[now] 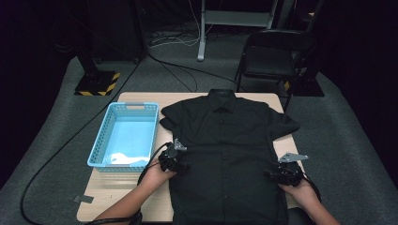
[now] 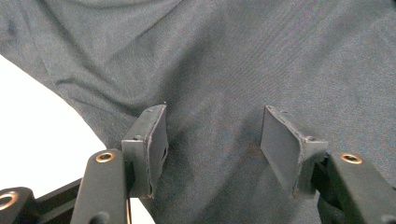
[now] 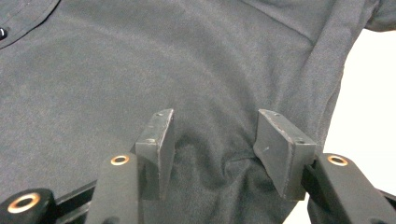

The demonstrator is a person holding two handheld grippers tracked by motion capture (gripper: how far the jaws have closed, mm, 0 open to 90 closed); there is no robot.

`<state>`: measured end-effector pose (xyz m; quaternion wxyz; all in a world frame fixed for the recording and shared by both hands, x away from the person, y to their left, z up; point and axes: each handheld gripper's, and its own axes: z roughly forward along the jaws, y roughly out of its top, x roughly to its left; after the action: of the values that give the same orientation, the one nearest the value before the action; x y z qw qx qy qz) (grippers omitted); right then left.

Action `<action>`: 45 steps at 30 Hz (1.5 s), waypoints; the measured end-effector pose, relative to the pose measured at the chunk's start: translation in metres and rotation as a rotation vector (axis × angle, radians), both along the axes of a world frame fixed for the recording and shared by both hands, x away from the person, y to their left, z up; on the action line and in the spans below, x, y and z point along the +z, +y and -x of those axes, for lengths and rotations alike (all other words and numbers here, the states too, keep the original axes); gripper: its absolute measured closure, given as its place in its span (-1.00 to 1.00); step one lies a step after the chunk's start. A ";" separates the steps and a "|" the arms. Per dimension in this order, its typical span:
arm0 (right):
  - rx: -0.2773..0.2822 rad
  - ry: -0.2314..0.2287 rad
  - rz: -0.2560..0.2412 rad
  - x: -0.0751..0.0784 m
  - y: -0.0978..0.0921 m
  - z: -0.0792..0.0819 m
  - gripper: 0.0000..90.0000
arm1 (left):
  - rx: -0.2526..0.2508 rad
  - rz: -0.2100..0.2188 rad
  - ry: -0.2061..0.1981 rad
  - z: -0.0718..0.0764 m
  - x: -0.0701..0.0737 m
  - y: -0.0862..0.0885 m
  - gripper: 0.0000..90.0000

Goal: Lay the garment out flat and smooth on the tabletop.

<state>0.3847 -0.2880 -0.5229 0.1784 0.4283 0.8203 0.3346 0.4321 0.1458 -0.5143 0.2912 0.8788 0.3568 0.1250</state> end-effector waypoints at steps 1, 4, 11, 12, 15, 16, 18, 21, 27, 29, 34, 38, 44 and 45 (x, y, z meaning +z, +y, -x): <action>0.001 0.004 0.003 0.000 0.000 0.002 0.05 | 0.001 -0.010 0.009 0.001 0.001 -0.001 -0.09; 0.022 0.059 0.054 0.007 0.004 -0.002 0.07 | -0.024 -0.047 0.017 0.001 0.007 -0.011 -0.01; 0.029 -0.101 0.021 0.033 0.037 -0.047 -0.21 | -0.020 0.068 -0.080 -0.033 0.026 -0.046 -0.26; 0.021 -0.094 0.003 0.032 0.040 -0.057 -0.22 | -0.005 0.087 -0.077 -0.040 0.026 -0.050 -0.26; -0.005 -0.036 -0.040 0.024 0.047 -0.084 -0.23 | 0.025 0.118 -0.056 -0.055 0.018 -0.059 -0.27; -0.008 -0.024 -0.034 0.020 0.049 -0.089 -0.22 | 0.030 0.118 -0.055 -0.058 0.015 -0.061 -0.27; 0.006 -0.006 -0.007 0.012 0.054 -0.093 -0.21 | 0.032 0.099 -0.043 -0.062 0.006 -0.064 -0.27; 0.029 -0.008 0.037 0.003 0.059 -0.094 -0.21 | 0.018 0.062 -0.052 -0.063 -0.004 -0.066 -0.28; 0.020 -0.017 -0.006 0.000 0.053 -0.092 -0.23 | -0.004 0.083 -0.085 -0.058 -0.008 -0.061 -0.29; 0.022 -0.016 -0.007 0.000 0.051 -0.091 -0.26 | -0.007 0.089 -0.092 -0.057 -0.009 -0.060 -0.29; 0.015 0.011 0.017 0.002 0.048 -0.088 -0.37 | -0.013 0.070 -0.075 -0.054 -0.006 -0.058 -0.30; 0.006 0.014 0.001 0.004 0.044 -0.086 -0.41 | -0.020 0.057 -0.061 -0.052 -0.005 -0.058 -0.34; 0.003 -0.002 -0.011 0.015 0.039 -0.083 -0.44 | -0.027 0.093 -0.065 -0.046 0.011 -0.054 -0.39; 0.001 -0.008 -0.021 0.018 0.039 -0.081 -0.44 | -0.029 0.101 -0.067 -0.044 0.014 -0.053 -0.40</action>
<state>0.4660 -0.2494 -0.5047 0.1770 0.4284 0.8162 0.3450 0.4762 0.0933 -0.5002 0.3489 0.8632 0.3401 0.1321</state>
